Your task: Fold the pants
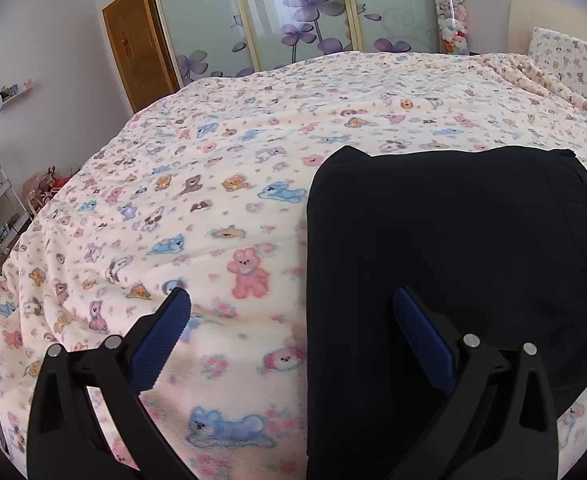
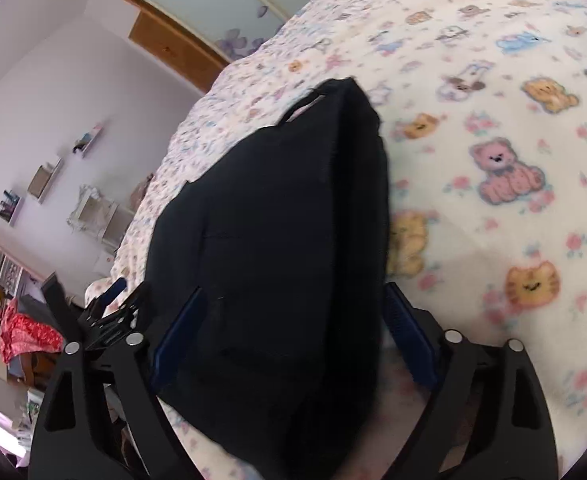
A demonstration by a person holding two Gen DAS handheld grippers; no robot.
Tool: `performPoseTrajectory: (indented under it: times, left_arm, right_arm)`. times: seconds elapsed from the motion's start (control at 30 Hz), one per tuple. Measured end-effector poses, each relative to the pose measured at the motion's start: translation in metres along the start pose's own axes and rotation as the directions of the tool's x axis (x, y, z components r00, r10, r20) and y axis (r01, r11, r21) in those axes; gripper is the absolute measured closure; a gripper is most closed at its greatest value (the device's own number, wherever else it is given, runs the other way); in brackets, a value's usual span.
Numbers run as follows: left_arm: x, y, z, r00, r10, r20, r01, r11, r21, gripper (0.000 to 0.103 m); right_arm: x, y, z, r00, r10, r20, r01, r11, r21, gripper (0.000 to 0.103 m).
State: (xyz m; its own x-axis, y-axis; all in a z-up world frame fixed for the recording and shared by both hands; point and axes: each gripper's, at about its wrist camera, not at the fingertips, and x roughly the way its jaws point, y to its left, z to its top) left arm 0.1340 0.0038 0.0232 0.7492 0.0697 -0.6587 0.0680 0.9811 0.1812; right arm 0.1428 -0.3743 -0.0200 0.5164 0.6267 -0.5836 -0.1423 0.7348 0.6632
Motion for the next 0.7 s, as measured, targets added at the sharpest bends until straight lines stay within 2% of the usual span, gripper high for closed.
performPoseTrajectory:
  times: [0.07, 0.13, 0.23, 0.37, 0.57, 0.7]
  left_arm:
    - [0.000, 0.000, 0.000, 1.000, 0.001, 0.001, -0.001, 1.000, 0.001, 0.002]
    - [0.000, 0.000, -0.001, 1.000, 0.001, -0.001, -0.001, 1.000, -0.001, 0.002]
    - [0.000, 0.000, -0.001, 1.000, -0.001, -0.002, 0.001, 1.000, -0.002, 0.002]
    - [0.000, 0.000, -0.001, 1.000, 0.001, -0.002, -0.001, 1.000, -0.007, 0.002]
    - [-0.003, -0.001, -0.002, 1.000, 0.004, 0.004, -0.004, 1.000, -0.001, 0.002]
    - [-0.007, 0.015, 0.002, 0.998, -0.064, 0.009, 0.065, 0.996, -0.053, 0.002]
  right_arm:
    - [0.002, 0.001, -0.001, 1.000, -0.008, 0.013, 0.009, 1.000, -0.014, 0.026]
    - [0.000, -0.001, 0.000, 1.000, 0.009, 0.026, -0.008, 1.000, -0.007, 0.043]
    - [-0.004, -0.002, 0.001, 0.998, 0.046, 0.038, -0.046, 0.999, 0.001, 0.053]
    - [-0.004, 0.006, 0.000, 0.999, 0.035, 0.042, -0.033, 0.999, -0.039, 0.053]
    - [0.003, -0.006, -0.001, 0.999, 0.048, 0.025, -0.048, 0.999, 0.012, 0.050]
    - [-0.002, -0.001, -0.001, 0.995, 0.095, 0.039, -0.095, 0.995, 0.009, 0.060]
